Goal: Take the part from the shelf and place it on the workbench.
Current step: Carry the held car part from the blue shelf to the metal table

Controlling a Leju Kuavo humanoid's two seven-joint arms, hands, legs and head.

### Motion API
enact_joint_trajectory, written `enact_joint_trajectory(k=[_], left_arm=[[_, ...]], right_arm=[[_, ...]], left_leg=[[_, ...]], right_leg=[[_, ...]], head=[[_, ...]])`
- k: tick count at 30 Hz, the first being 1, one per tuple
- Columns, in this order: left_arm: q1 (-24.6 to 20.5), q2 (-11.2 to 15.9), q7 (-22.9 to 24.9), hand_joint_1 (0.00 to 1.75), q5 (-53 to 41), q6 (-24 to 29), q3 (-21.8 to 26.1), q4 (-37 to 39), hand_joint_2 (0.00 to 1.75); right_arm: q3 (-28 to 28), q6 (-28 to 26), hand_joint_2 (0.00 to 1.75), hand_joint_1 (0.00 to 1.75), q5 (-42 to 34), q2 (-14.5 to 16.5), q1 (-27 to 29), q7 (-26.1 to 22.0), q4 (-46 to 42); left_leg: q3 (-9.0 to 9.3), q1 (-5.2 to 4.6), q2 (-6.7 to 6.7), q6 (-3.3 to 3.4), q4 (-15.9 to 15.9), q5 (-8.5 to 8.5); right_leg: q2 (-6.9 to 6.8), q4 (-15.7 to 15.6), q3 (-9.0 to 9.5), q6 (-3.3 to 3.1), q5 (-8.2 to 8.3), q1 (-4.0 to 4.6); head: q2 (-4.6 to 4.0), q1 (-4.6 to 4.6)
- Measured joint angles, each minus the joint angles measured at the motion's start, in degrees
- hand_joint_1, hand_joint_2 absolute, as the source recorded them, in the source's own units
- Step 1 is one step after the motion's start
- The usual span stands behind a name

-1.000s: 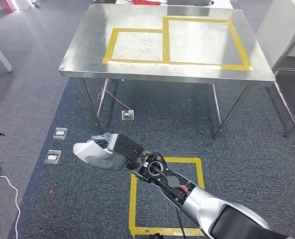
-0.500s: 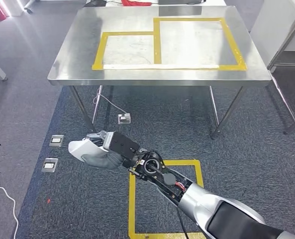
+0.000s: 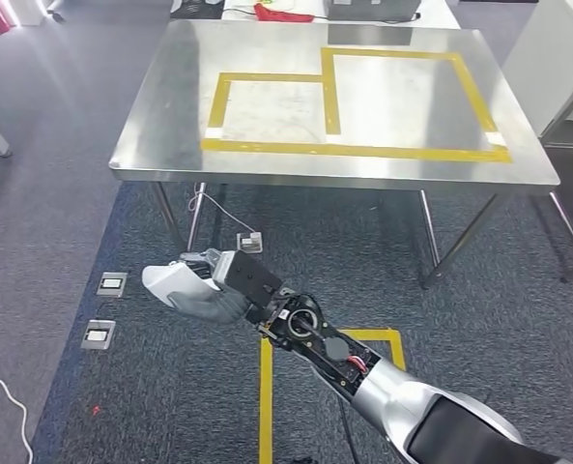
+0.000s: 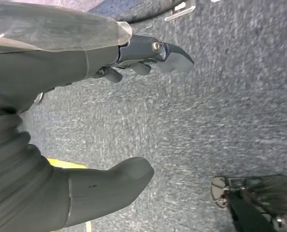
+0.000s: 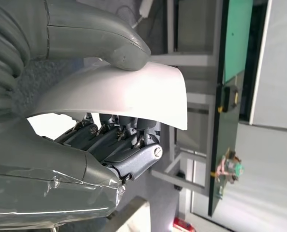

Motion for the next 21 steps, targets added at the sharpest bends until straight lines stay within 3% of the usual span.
enact_joint_trajectory(k=[1,2,4,5,6,8,10,12,14,15,16,17,20,21], left_arm=[[0.1,0.0,0.0,0.00,-0.1,0.0,0.0,0.0,1.75],[0.1,0.0,-0.1,0.00,-0.2,0.0,0.0,0.0,1.75],[0.2,-0.1,-0.2,0.00,-0.5,-0.1,0.0,0.0,1.75],[0.1,-0.2,-0.3,0.00,-0.6,-0.1,0.0,0.0,1.75],[-0.1,-0.2,-0.3,0.00,-0.8,-0.1,0.0,0.0,1.75],[-0.2,-0.1,-0.4,0.00,-1.0,-0.1,-0.1,0.0,1.75],[-0.2,0.0,-0.4,0.00,-1.0,-0.2,-0.1,0.0,1.75],[-0.4,0.0,-0.4,0.00,-0.9,-0.1,-0.1,0.0,1.75],[-0.4,0.1,-0.4,0.00,-0.6,-0.1,-0.1,0.0,1.75],[-0.3,0.2,-0.4,0.00,-0.5,-0.1,-0.1,0.0,1.75],[-0.2,0.3,-0.3,0.00,-0.5,-0.1,-0.1,0.0,1.75],[0.0,0.3,-0.3,0.00,-0.4,-0.1,-0.1,0.0,1.75],[0.0,0.6,-0.3,0.00,-0.3,-0.1,-0.1,0.0,1.75],[0.0,0.6,-0.3,0.00,-0.3,-0.1,-0.1,0.0,1.75]], right_arm=[[-0.2,-0.3,1.75,1.47,0.0,-0.1,0.0,-0.1,-0.2],[-0.4,-0.6,1.75,1.47,0.0,-0.1,0.0,-0.2,-0.5],[-0.9,-1.4,1.75,1.47,0.0,-0.2,-0.5,-0.2,-1.1],[-1.1,-1.8,1.75,1.47,0.0,-0.2,-0.8,-0.2,-1.4],[-1.4,-2.2,1.75,1.47,0.0,-0.3,-1.1,-0.1,-1.7],[-1.9,-2.9,1.75,1.47,0.1,-0.3,-1.8,0.0,-2.5],[-2.3,-3.7,1.75,1.47,0.1,-0.3,-2.7,0.0,-3.3],[-2.8,-4.4,1.75,1.47,0.2,-0.3,-3.6,-0.1,-3.7],[-3.2,-4.9,1.75,1.47,0.1,-0.3,-3.9,-0.2,-3.8],[-3.4,-5.0,1.75,1.47,0.1,-0.3,-4.0,-0.2,-3.9],[-3.6,-5.1,1.75,1.47,0.1,-0.3,-4.0,-0.3,-3.9],[-3.8,-5.2,1.75,1.47,0.0,-0.3,-4.0,-0.3,-3.9],[-4.2,-5.3,1.75,1.47,0.0,-0.3,-4.4,-0.4,-3.9],[-4.4,-5.3,1.75,1.47,0.0,-0.3,-4.5,-0.4,-4.0]], left_leg=[[0.98,-0.15,-0.02,0.01,0.0,-0.67],[2.04,-0.29,-0.02,0.01,0.0,-1.38],[3.72,-0.50,-0.07,-0.17,-0.1,-2.70],[4.19,-0.57,-0.10,-0.40,-0.2,-3.22],[4.49,-0.59,-0.11,-0.66,-0.2,-3.51],[4.80,-0.64,-0.04,-1.21,0.1,-3.63],[3.40,-0.56,-0.02,-1.70,3.4,-3.40],[-1.06,-0.32,-0.07,-2.28,10.6,-4.66],[-6.23,-0.10,-0.08,-2.83,16.6,-7.81],[-7.83,-0.01,-0.08,-2.99,17.4,-8.79],[-8.47,0.06,-0.08,-3.05,16.2,-8.47],[-8.23,0.12,-0.07,-3.02,13.2,-6.62],[-6.07,0.05,-0.03,-2.48,2.0,2.60],[-5.78,-0.04,-0.05,-2.15,0.1,4.22]], right_leg=[[0.00,-1.4,-0.40,-0.25,0.90,0.07],[-0.02,-4.5,-0.04,-0.66,3.30,0.24],[-0.22,-12.2,1.01,-1.74,10.16,0.87],[-0.33,-14.8,1.46,-2.17,12.66,1.20],[-0.40,-16.2,1.66,-2.47,13.90,1.40],[-0.26,-16.9,2.67,-2.79,13.76,1.34],[-0.03,-17.7,4.12,-3.20,13.54,1.05],[0.08,-18.1,5.26,-3.53,12.94,0.88],[0.21,-18.1,6.20,-3.62,11.99,0.82],[0.33,-18.1,6.83,-3.60,11.45,0.80],[0.47,-18.1,7.58,-3.53,10.87,0.76],[0.59,-18.1,8.40,-3.40,10.26,0.72],[0.80,-17.9,9.90,-2.68,8.39,0.83],[0.87,-17.8,10.18,-2.36,7.90,0.92]], head=[[0.00,0.17],[0.00,0.35],[0.00,0.44],[0.00,0.36],[0.00,0.25],[0.00,0.19],[0.00,-0.08],[0.00,-0.67],[0.00,-1.05],[0.00,-1.14],[0.00,-1.23],[0.00,-1.34],[0.00,-1.81],[0.00,-1.91]])
